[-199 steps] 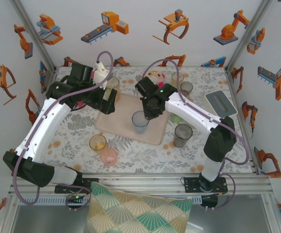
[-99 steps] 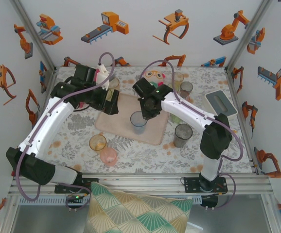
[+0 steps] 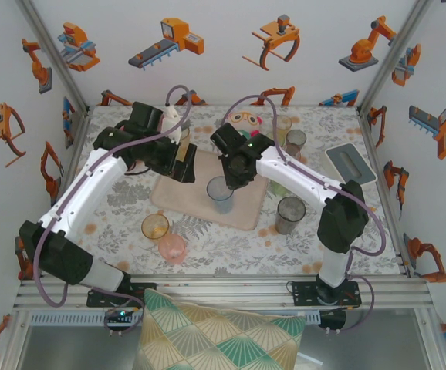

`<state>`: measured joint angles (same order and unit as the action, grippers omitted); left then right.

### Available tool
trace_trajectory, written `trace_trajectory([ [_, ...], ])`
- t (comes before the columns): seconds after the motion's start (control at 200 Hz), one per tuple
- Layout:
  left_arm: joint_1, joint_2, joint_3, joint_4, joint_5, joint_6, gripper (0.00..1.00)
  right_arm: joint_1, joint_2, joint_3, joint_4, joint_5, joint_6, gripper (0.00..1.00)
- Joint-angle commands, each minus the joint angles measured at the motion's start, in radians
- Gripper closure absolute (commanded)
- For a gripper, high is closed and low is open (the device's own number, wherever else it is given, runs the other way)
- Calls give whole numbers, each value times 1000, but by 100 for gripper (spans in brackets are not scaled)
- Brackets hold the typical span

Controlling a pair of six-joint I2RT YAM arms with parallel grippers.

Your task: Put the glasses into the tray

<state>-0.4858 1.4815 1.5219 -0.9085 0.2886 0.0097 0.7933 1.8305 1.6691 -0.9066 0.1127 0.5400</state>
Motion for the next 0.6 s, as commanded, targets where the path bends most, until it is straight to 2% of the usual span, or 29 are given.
trace_trajectory([
  [0.0, -7, 20, 29, -4, 24, -22, 0, -5, 2, 31, 9, -4, -16, 80],
  [0.461, -19, 38, 44, -7, 23, -16, 1, -11, -39, 34, -4, -3, -28, 66],
  [0.596, -22, 39, 60, -12, -27, 8, 1, -11, -70, 37, -14, -11, -38, 64],
])
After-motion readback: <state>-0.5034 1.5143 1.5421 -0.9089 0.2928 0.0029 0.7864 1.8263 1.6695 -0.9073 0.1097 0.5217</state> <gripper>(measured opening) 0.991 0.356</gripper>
